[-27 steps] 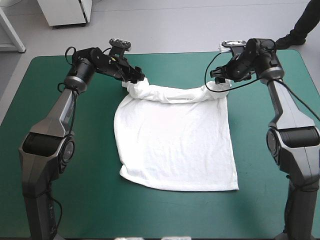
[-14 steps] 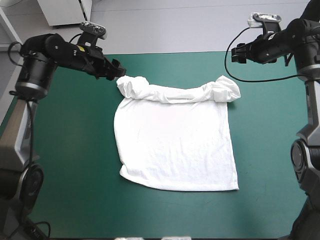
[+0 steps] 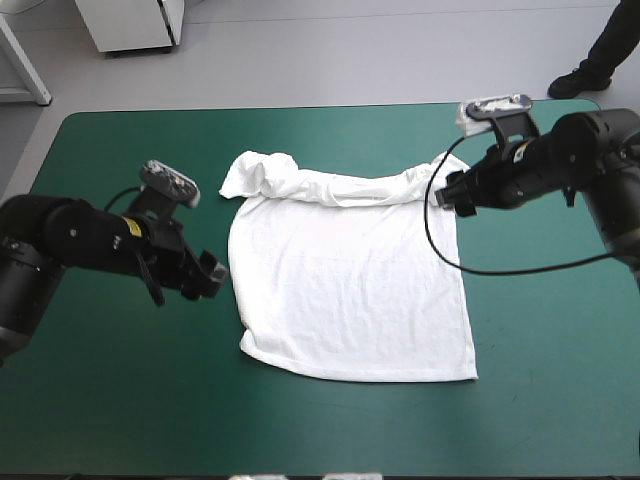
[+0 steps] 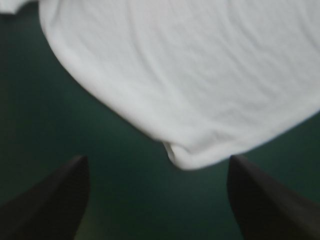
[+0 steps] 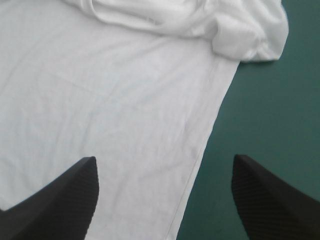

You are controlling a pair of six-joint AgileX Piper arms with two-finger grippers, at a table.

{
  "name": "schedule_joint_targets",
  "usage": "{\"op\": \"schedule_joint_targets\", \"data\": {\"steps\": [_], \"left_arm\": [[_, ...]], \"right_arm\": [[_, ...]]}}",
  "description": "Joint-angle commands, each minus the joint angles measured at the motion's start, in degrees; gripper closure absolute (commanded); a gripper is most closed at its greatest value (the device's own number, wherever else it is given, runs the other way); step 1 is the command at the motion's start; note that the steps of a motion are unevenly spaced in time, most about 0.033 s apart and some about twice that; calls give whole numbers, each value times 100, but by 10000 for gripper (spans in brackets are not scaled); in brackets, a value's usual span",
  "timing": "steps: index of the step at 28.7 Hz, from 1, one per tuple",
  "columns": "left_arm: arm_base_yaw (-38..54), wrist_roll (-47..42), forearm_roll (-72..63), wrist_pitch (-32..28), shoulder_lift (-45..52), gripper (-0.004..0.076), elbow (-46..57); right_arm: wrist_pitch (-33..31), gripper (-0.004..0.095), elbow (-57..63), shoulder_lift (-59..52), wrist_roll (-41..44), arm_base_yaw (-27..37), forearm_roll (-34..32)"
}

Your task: Fold the cloth

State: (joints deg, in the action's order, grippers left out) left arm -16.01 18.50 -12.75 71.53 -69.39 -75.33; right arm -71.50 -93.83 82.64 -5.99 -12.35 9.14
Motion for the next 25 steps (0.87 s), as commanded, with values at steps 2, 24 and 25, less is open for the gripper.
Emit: {"op": "schedule_joint_targets", "data": {"steps": [2, 24, 25], "left_arm": [[-453, -382, 176, -40, 157, 168, 763], [-949, -116, 204, -2066, -2293, 180, 1805], [-949, -44, 80, -2092, -2367, 197, 1805]], "right_arm": [[2, 206, 782, -673, 124, -204, -146], [44, 270, 1696, -939, -13, -440, -1004], [66, 280, 1777, -939, -13, -584, -1112]]}}
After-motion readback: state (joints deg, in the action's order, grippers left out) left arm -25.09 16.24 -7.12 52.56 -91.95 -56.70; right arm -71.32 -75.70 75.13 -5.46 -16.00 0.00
